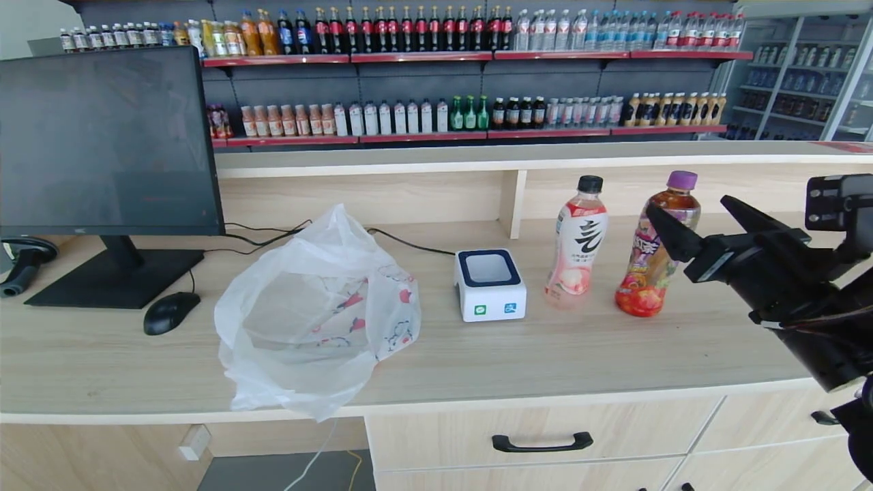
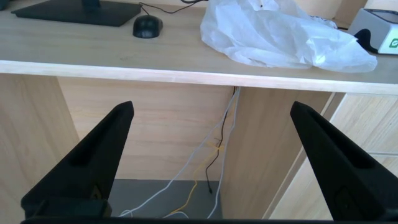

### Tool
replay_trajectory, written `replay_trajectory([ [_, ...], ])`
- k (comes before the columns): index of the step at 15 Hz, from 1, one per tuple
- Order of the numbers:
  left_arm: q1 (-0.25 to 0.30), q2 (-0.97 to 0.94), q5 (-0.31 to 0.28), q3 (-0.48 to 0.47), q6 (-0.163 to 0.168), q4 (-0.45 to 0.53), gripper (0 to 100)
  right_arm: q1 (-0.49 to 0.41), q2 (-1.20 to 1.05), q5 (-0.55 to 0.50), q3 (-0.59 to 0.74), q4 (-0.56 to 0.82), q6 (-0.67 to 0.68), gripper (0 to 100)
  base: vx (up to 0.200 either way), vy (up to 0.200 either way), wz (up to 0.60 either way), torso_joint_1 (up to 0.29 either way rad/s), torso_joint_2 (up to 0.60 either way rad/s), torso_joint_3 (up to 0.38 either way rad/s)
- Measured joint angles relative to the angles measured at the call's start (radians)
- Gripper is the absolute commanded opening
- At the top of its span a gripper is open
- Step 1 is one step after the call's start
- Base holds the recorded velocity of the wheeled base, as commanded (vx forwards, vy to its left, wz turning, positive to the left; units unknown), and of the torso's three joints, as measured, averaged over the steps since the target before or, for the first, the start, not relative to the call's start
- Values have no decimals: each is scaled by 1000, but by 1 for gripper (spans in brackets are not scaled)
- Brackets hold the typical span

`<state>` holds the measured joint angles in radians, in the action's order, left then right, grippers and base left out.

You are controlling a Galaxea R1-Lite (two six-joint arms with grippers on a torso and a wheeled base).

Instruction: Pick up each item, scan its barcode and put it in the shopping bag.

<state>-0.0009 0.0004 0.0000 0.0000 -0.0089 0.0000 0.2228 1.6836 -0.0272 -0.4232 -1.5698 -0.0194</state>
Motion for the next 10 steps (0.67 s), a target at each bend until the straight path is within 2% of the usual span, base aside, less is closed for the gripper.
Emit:
replay_trajectory([
  [4,0,0,0,0,0,0,100,210,-12,-196,81,0,19,100,0,0,0,0,0,0],
  [6,0,0,0,0,0,0,100,243,-5,-213,94,0,29,100,0,0,0,0,0,0],
  [10,0,0,0,0,0,0,100,253,35,-214,97,0,36,100,0,0,0,0,0,0],
])
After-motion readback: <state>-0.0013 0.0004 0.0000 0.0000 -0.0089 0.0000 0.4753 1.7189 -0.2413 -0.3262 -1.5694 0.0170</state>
